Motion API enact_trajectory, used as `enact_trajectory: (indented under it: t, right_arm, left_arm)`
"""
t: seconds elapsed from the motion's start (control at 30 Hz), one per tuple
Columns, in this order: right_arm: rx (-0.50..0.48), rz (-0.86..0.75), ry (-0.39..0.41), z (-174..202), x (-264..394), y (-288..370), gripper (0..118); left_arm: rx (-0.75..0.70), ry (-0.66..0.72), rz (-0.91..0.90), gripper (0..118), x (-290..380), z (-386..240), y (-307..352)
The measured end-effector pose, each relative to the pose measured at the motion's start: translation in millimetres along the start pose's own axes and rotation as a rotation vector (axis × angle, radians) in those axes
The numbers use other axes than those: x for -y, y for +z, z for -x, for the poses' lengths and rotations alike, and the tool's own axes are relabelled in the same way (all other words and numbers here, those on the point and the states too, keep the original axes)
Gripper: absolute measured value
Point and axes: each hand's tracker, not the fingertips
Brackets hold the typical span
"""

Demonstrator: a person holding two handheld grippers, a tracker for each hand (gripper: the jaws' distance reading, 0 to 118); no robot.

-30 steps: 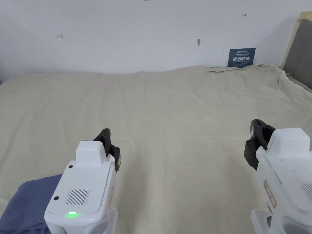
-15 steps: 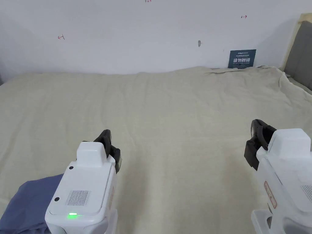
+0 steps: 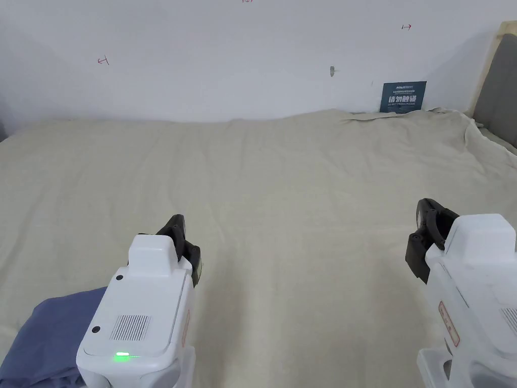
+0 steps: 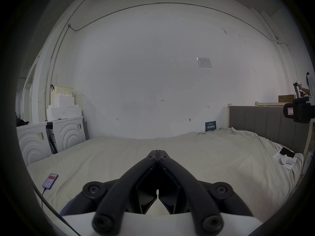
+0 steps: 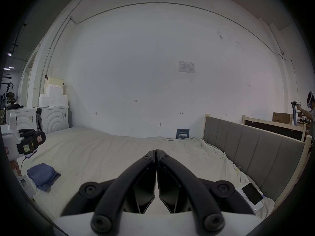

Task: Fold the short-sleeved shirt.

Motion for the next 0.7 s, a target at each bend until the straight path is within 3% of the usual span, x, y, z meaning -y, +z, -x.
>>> enact_trajectory:
  t: [0.67,0.7]
  right_arm:
    - [0.000,-0.010,0.001,0.8,-2.9,2.2,1]
    - [0.003,-0.011,-0.001,1.3,-2.9,2.5,3]
  left_arm:
    - [0.006,0.020,0.007,0,-0.4,3.4,0.2]
    - [0.010,0.026,0.009,5,-0.5,4.4,-0.1]
